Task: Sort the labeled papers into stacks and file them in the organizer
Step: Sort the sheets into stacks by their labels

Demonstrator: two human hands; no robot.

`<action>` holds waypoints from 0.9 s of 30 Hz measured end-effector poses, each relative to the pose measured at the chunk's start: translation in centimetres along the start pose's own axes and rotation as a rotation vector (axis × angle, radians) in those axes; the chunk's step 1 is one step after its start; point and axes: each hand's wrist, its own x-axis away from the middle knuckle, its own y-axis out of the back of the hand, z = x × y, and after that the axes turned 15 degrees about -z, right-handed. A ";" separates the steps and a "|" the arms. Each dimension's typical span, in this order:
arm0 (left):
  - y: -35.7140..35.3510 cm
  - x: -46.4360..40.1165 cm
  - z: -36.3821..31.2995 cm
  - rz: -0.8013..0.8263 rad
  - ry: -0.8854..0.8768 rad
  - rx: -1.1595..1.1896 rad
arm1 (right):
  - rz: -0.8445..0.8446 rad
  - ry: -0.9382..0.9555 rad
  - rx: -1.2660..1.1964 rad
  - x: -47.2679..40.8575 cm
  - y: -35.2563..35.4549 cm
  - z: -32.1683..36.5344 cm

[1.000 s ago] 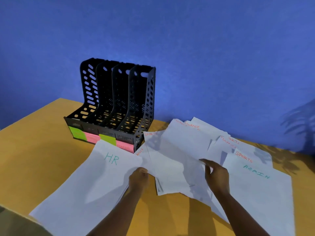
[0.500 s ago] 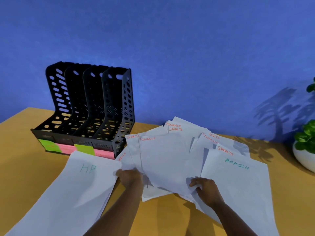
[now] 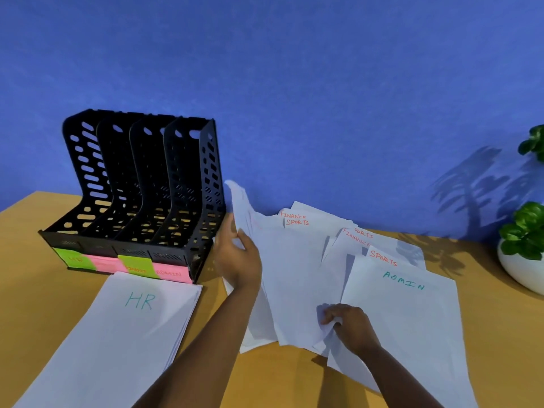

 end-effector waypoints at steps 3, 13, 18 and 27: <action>-0.1 -1.8 -2.9 -0.078 -0.063 0.138 | -0.024 -0.018 0.015 0.0 -0.5 0.1; 0.3 -2.9 -8.6 -0.199 -0.333 0.370 | -0.037 -0.275 -0.193 -1.4 -0.4 0.5; -0.4 -3.4 -9.0 -0.219 -0.299 0.416 | -0.020 -0.398 -0.253 -1.9 -0.5 1.2; -1.4 -1.7 2.1 0.183 0.123 -0.167 | -0.196 -0.801 -0.701 -1.9 0.4 0.5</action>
